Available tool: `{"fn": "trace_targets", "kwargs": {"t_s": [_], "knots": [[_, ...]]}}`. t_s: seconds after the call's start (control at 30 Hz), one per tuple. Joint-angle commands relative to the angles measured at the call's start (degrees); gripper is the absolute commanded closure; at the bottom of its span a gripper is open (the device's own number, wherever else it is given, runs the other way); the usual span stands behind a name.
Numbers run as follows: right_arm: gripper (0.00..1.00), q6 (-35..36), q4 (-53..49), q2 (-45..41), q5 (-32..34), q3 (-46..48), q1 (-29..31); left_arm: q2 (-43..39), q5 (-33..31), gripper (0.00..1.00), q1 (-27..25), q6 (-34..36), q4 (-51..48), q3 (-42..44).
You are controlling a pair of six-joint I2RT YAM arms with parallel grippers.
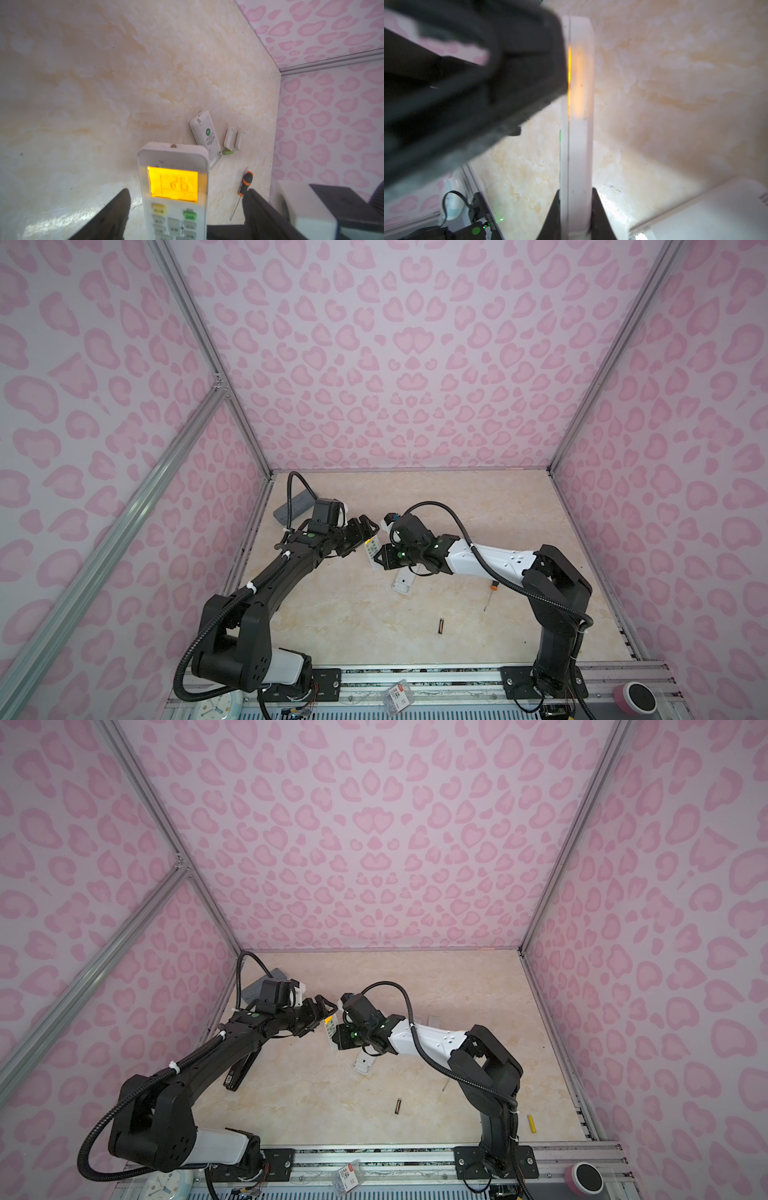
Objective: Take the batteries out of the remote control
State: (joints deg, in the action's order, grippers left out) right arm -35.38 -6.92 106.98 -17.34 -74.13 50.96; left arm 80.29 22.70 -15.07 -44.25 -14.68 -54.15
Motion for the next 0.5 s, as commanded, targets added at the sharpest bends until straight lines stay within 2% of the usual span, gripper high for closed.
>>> {"fn": "trace_targets", "kwargs": {"t_s": [0.0,0.2,0.33,0.47], "knots": [[0.92,9.8,-6.68,-0.43,9.81,-1.64,1.69,-2.88,-1.56,0.14,1.23,0.83,-3.96,-0.98],[0.92,23.56,-13.02,-0.54,27.62,-4.14,7.34,-7.4,1.51,0.22,5.41,-8.01,-6.41,-0.66],[0.91,30.69,-13.31,-0.89,39.54,-4.18,11.32,-7.86,6.39,0.29,7.0,-15.86,-7.53,0.55],[0.91,36.58,-11.24,-0.99,48.27,-3.7,14.82,-8.37,9.4,0.29,7.06,-21.86,-6.09,3.93]]}}
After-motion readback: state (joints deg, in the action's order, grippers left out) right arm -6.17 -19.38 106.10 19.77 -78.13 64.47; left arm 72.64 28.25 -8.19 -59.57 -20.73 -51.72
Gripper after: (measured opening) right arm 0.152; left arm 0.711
